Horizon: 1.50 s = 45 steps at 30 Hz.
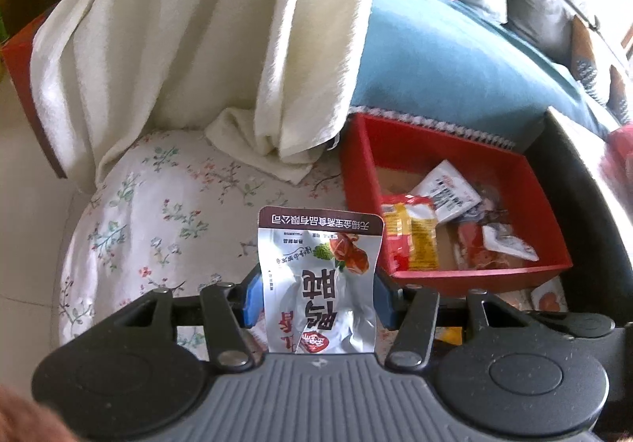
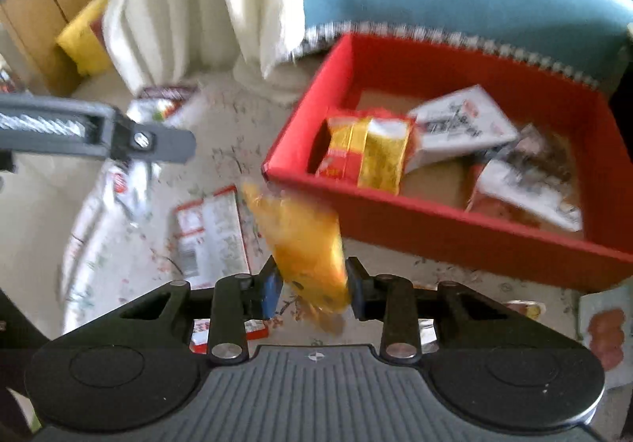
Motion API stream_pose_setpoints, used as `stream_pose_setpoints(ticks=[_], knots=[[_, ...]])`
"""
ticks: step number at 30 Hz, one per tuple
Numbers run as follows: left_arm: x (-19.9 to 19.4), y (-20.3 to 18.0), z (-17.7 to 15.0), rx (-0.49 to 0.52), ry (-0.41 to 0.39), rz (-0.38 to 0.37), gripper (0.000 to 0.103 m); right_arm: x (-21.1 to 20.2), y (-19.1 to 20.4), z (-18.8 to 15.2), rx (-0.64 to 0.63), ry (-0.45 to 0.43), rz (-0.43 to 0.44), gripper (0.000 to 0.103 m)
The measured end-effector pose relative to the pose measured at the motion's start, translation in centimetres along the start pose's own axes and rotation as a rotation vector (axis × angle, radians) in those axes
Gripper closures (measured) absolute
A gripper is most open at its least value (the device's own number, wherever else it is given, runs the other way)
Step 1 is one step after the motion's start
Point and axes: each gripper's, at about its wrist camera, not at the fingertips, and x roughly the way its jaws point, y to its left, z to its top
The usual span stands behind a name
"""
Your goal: Organize snacks
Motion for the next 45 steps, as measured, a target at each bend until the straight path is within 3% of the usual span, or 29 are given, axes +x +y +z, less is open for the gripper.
stream_pose_setpoints(ticks=[6,14,16,18,20,24,25,27,30,33,41,45], knots=[[-0.1,-1.6,0.1,0.031,-0.011,-0.014,0.056,-1.6,-2.2,0.8,0.062,-0.058,-0.006,0.071],[0.1,-3.1,0.3,0.06,-0.007,-0.04,0.056,-1.4,-3.4,0.8,0.109,-0.052,0.033,0.074],[0.1,-3.2,0.3,0.068,-0.007,-0.043,0.056,-1.1,-3.6,0.5,0.131,-0.049,0.039,0.065],[0.2,-2.9,0.3,0.064,0.0,-0.042,0.056,-0.5,-3.9,-0.3,0.156,-0.046,0.036,0.034],[0.3,-2.5,0.3,0.056,0.006,-0.039,0.056,0.4,-3.9,-1.1,0.182,-0.026,0.031,0.024],[0.4,-2.4,0.4,0.041,0.023,-0.057,0.056,1.5,-3.6,-1.9,0.234,-0.01,0.069,0.029],[0.3,-2.5,0.3,0.045,0.021,-0.059,0.056,1.7,-3.6,-2.0,0.249,0.008,0.075,0.033],[0.0,-2.4,0.3,0.052,0.017,-0.064,0.056,1.7,-3.5,-2.6,0.239,0.05,0.069,0.055],[-0.3,-2.0,0.4,0.048,0.016,-0.076,0.056,1.0,-3.0,-3.8,0.196,0.082,0.074,0.065],[-0.3,-1.7,0.4,0.033,0.025,-0.082,0.056,0.7,-3.9,-4.7,0.258,0.079,0.104,0.074],[-0.6,-2.4,0.2,0.05,0.025,-0.101,0.056,0.0,-5.4,-4.8,0.426,0.039,0.27,0.076],[-0.7,-2.2,0.2,0.043,0.018,-0.105,0.056,-1.2,-6.2,-4.3,0.462,-0.017,0.3,0.076]])
